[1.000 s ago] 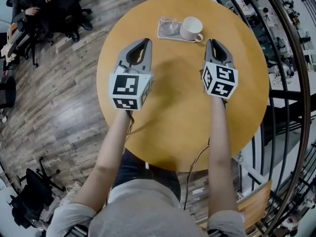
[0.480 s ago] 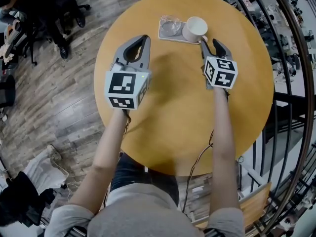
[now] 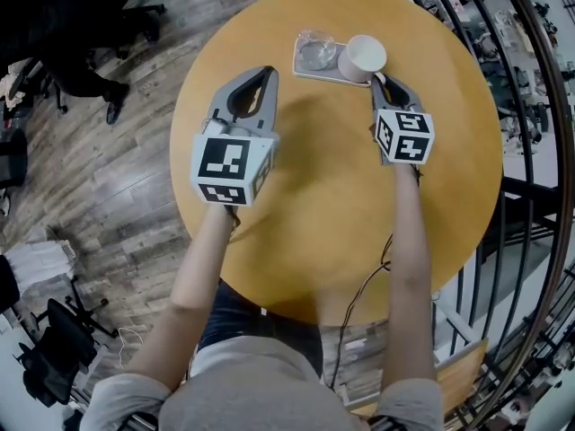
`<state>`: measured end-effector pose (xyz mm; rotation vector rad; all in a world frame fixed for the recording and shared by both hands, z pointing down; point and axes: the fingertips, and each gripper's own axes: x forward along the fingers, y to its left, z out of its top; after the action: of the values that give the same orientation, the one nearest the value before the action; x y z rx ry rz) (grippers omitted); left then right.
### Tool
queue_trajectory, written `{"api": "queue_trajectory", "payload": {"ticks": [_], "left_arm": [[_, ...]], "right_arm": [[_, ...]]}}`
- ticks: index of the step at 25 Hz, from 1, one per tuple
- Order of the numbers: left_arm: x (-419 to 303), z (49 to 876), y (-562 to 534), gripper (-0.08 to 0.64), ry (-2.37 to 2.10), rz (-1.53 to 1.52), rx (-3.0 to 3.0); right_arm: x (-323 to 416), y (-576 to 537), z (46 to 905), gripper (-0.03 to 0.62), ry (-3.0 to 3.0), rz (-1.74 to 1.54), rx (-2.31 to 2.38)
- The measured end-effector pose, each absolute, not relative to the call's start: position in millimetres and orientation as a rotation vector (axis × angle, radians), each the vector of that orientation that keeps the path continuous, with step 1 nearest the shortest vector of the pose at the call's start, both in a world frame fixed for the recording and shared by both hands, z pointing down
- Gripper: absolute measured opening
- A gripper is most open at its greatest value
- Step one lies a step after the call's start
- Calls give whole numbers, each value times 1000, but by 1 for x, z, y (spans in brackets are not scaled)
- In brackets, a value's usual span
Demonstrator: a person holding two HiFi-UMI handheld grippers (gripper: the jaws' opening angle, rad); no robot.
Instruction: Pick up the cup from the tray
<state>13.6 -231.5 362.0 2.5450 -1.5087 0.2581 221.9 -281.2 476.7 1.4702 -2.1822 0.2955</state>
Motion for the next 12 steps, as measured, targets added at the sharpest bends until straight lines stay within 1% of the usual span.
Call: {"api": "queue_trajectory", "payload": {"ticks": [12], "left_arm": [[11, 370, -230, 6, -1520, 275, 2521]], "right_arm": [[218, -277, 474, 46, -2166, 274, 1551]]}}
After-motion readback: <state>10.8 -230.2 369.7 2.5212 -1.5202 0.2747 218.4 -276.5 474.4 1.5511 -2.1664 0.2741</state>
